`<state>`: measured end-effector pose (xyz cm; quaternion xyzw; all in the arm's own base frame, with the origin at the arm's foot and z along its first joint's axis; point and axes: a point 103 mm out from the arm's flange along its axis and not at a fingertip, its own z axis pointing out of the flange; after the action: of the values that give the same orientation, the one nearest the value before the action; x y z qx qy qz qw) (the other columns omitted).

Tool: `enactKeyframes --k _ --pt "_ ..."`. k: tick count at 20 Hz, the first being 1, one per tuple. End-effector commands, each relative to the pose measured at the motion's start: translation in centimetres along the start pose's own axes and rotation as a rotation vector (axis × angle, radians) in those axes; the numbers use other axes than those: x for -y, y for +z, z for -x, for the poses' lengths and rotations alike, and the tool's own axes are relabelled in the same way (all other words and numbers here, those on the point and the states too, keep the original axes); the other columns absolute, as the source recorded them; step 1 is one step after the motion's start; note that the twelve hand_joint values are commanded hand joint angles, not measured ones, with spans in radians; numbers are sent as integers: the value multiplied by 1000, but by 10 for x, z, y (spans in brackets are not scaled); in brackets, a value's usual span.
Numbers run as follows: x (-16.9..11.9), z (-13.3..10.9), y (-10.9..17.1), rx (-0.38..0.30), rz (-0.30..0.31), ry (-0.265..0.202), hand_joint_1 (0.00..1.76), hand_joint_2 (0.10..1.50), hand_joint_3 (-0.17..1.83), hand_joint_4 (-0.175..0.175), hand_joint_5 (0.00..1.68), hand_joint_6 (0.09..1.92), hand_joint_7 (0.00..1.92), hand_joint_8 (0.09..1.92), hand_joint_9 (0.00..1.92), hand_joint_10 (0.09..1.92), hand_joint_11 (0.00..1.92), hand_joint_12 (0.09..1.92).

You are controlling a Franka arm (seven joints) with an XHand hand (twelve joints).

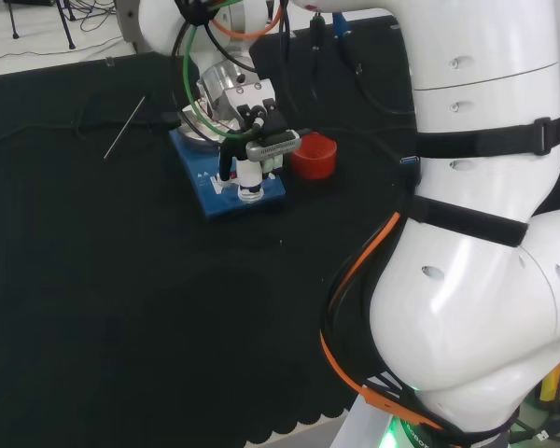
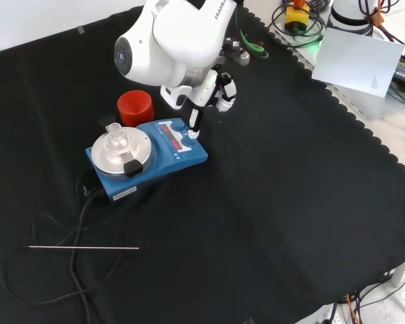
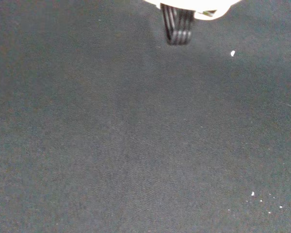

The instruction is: Turn on the heater.

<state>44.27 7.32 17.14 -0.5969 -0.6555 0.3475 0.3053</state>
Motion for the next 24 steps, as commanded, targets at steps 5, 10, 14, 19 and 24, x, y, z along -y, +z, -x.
enactKeyframes --k 5,10,14,19,24 --pt "-2 -1 2 3 -11 16 1404 704 975 -4 245 87 1765 1621 1920 1456 1920 1592" --pt "-2 -1 2 1 -11 19 1405 702 979 -5 249 87 1765 1621 1920 1455 1920 1592" --pt "-2 1 3 -3 -16 20 1406 700 982 -5 251 87 1765 1620 1920 1455 1920 1591" --pt "-3 2 3 -4 -19 23 1408 698 986 -4 255 87 1766 1619 1920 1454 1920 1590" --pt "-5 5 5 -2 -8 21 1409 696 991 -3 260 87 1767 1617 1920 1454 1920 1588"
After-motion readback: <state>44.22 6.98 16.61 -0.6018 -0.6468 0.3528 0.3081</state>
